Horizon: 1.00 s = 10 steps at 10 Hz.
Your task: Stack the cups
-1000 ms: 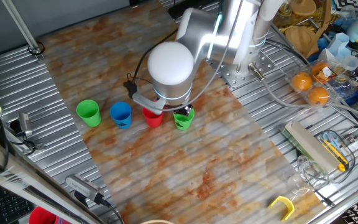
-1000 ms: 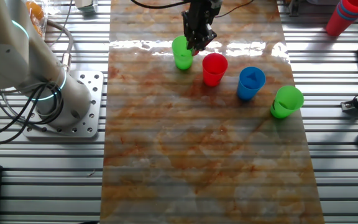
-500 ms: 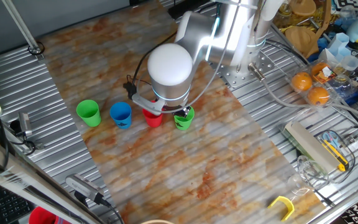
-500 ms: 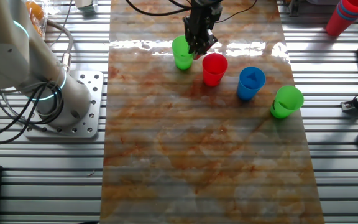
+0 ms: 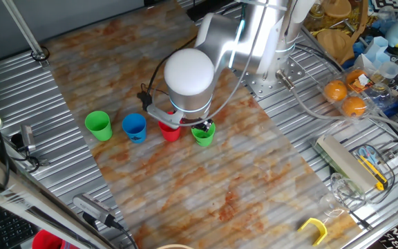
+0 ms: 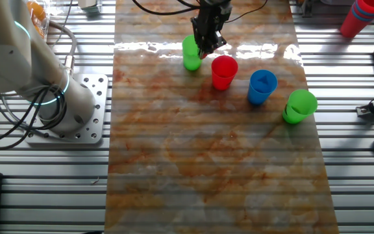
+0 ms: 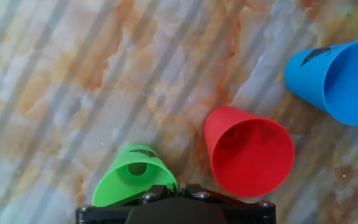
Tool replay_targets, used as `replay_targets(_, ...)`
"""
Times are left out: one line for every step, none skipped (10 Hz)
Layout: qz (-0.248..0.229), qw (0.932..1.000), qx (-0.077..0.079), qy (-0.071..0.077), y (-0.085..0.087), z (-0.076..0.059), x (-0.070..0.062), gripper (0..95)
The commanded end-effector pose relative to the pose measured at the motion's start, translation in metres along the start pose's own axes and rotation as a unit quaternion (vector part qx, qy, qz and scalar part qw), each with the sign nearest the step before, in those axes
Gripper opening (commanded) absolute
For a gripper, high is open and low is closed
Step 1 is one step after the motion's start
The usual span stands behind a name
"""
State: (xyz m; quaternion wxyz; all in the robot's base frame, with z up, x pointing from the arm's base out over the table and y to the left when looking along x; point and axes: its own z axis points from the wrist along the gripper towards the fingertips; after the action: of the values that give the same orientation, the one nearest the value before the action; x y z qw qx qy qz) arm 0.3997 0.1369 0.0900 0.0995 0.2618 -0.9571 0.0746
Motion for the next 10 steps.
replay_targets(-0.003,1.0,-0.003,0.003,0.005,-0.014,0.006,0.0)
replay_targets(-0.003,1.0,-0.004,0.001,0.007,-0.021,0.008,0.0)
replay_targets(-0.003,1.0,-0.005,0.002,0.006,-0.032,0.009,0.0)
replay_targets(-0.007,0.9999,-0.01,0.01,0.0,-0.055,0.009,0.0)
replay_targets(-0.008,0.9998,-0.013,0.015,-0.005,-0.071,0.009,0.0)
replay_targets(-0.01,0.9996,-0.017,0.021,-0.011,-0.086,0.007,0.0)
replay_targets(-0.014,0.9994,-0.019,0.024,-0.017,-0.105,0.006,0.0)
replay_targets(-0.019,0.9993,-0.018,0.026,-0.022,-0.119,0.004,0.0)
replay_targets(-0.022,0.9992,-0.019,0.026,-0.025,-0.125,0.003,0.0)
replay_targets(-0.028,0.9991,-0.019,0.026,-0.033,-0.13,-0.001,0.0)
